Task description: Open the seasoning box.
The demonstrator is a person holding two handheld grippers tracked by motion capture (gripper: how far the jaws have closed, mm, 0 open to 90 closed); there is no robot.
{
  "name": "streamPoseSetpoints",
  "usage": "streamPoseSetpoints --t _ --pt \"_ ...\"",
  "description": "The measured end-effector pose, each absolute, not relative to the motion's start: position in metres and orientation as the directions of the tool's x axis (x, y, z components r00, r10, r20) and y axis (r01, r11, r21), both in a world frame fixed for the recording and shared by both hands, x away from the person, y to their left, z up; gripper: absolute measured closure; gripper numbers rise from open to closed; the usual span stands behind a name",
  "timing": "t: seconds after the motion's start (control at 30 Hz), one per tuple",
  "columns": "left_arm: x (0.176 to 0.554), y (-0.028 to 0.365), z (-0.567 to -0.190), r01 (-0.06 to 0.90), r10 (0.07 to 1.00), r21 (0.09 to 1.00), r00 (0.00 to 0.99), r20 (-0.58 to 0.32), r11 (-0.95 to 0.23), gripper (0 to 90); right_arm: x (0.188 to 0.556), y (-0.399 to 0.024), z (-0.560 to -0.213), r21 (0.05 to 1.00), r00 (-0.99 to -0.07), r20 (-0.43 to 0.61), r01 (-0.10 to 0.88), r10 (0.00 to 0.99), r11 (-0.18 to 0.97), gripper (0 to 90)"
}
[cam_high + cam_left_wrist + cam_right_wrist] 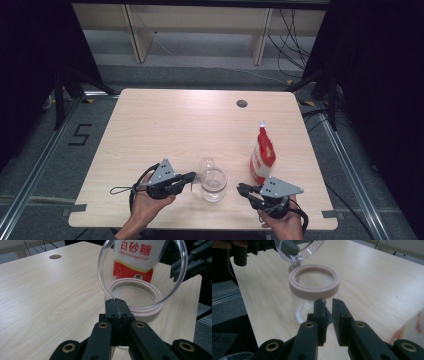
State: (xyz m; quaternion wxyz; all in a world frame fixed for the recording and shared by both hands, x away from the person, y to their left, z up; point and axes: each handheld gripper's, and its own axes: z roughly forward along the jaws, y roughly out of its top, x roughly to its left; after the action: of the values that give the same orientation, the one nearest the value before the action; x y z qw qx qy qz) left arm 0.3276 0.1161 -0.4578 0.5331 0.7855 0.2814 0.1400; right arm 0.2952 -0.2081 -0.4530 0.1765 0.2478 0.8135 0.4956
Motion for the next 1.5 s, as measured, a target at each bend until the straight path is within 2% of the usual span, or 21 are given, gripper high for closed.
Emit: streamPoseSetpoints --t 0.43,0.87,0.97,1.07,1.27,1.3,1.33,1.5 --pt "0.328 0.117 -0.458 0.286 0.588 0.916 0.806 -0.072 -0.280 88.9 0.308 -0.171 -0.441 0.904 -0.840 -0.077 0.169 0.538 0.393 90.0" --pt "0.329 0.118 -0.458 0.280 0.587 0.917 0.807 -0.065 -0.283 87.3 0.314 -0.154 -0.429 0.919 -0.867 -0.066 0.140 0.494 0.368 90.0" --pt "0.329 0.119 -0.458 0.303 0.604 0.916 0.792 -0.088 -0.264 80.9 0.313 -0.150 -0.427 0.925 -0.867 -0.052 0.146 0.496 0.352 90.0" --pt "0.329 0.123 -0.458 0.280 0.582 0.922 0.810 -0.078 -0.267 74.5 0.313 -0.147 -0.425 0.923 -0.869 -0.058 0.142 0.492 0.359 90.0" --pt "0.322 0.143 -0.465 0.326 0.593 0.912 0.796 -0.122 -0.250 53.3 0.312 -0.140 -0.422 0.920 -0.872 -0.075 0.126 0.484 0.370 90.0" --pt "0.321 0.145 -0.466 0.326 0.588 0.912 0.799 -0.126 -0.248 51.9 0.313 -0.139 -0.421 0.918 -0.873 -0.098 0.106 0.478 0.382 90.0" --pt "0.319 0.148 -0.467 0.330 0.591 0.912 0.796 -0.131 -0.243 50.5 0.311 -0.139 -0.421 0.917 -0.873 -0.071 0.134 0.483 0.377 90.0" --pt "0.312 0.159 -0.470 0.346 0.600 0.903 0.789 -0.133 -0.254 41.9 0.312 -0.133 -0.421 0.917 -0.880 -0.086 0.113 0.467 0.382 90.0"
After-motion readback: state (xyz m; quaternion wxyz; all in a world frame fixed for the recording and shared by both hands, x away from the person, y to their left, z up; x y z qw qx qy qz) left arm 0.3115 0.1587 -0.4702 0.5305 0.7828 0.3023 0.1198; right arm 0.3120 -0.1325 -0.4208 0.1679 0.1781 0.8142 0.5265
